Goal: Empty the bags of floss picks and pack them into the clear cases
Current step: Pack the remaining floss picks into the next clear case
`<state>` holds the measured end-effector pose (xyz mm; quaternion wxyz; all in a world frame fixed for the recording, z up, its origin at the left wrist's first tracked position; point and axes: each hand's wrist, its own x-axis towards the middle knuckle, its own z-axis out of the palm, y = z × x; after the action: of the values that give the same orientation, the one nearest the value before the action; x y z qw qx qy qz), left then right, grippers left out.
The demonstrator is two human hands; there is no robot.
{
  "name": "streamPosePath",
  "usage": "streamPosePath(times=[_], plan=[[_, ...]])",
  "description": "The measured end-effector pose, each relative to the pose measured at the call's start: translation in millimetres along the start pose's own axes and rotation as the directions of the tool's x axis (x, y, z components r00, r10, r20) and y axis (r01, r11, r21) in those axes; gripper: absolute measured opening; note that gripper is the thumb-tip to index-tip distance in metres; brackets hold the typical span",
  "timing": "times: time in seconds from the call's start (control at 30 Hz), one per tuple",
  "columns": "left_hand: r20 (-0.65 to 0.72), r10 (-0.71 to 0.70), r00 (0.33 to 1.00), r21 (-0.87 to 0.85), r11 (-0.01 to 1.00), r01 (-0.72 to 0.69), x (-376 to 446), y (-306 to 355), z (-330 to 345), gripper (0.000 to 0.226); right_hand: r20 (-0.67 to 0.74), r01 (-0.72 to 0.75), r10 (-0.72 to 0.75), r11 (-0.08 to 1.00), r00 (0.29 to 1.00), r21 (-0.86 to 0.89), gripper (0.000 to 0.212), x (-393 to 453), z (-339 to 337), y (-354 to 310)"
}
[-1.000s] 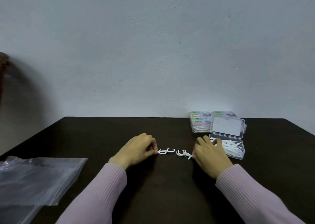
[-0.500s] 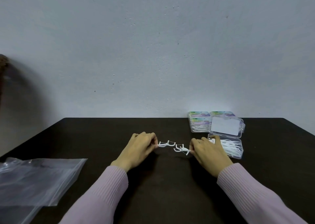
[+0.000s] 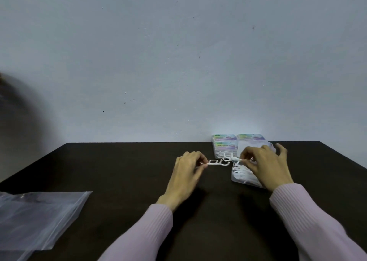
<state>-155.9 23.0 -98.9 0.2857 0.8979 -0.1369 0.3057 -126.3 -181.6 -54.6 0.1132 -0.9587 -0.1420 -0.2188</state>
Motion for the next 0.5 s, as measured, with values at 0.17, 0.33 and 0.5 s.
streamPosePath(times=[0.17,0.33,0.5], plan=[[-0.067,-0.11,0.992,-0.168,0.981,0.098,16.6,21.3,32.0,0.006,0.003,-0.122,0.122,0.992,0.993,0.029,0.009,3.7,-6.1,31.9],[-0.02,-0.171,0.985,-0.368,0.917,0.151,26.8,37.7,50.1,0.009,0.083,-0.181,0.173,0.977,0.982,0.113,0.008,3.6,-6.2,48.9],[0.048,-0.135,0.99,-0.5,0.854,0.141,35.7,48.0,57.6,0.008,0.124,-0.184,0.165,0.969,0.978,0.164,0.013,3.3,-1.3,45.2]])
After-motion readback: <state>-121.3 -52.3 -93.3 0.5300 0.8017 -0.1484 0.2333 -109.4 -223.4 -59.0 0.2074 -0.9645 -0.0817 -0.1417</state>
